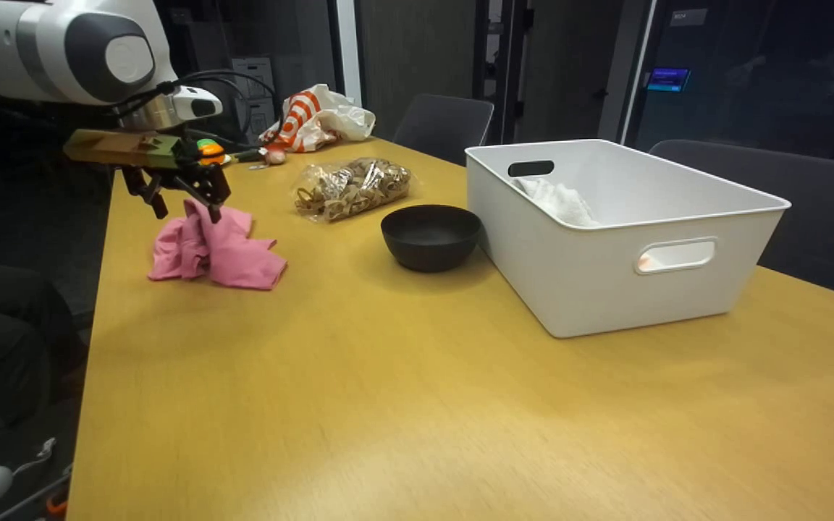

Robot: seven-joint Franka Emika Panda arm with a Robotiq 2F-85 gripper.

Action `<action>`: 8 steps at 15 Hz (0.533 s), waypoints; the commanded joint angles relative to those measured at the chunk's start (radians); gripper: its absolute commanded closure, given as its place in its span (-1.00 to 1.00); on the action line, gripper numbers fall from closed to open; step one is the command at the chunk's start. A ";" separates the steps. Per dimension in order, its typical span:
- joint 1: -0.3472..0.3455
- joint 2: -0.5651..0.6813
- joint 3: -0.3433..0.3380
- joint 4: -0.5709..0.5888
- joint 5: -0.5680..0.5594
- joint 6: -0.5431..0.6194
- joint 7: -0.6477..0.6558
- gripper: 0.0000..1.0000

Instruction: Put all the pieces of cloth into the white basket

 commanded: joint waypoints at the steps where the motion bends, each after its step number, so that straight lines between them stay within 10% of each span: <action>1: 0.012 0.116 -0.008 0.051 -0.135 0.042 0.060 -1.00; 5: 0.048 0.208 -0.046 0.086 -0.300 0.057 0.152 -1.00; 6: 0.061 0.223 -0.062 0.094 -0.338 0.065 0.178 -0.50; 8: 0.077 0.236 -0.087 0.114 -0.379 0.041 0.208 -0.36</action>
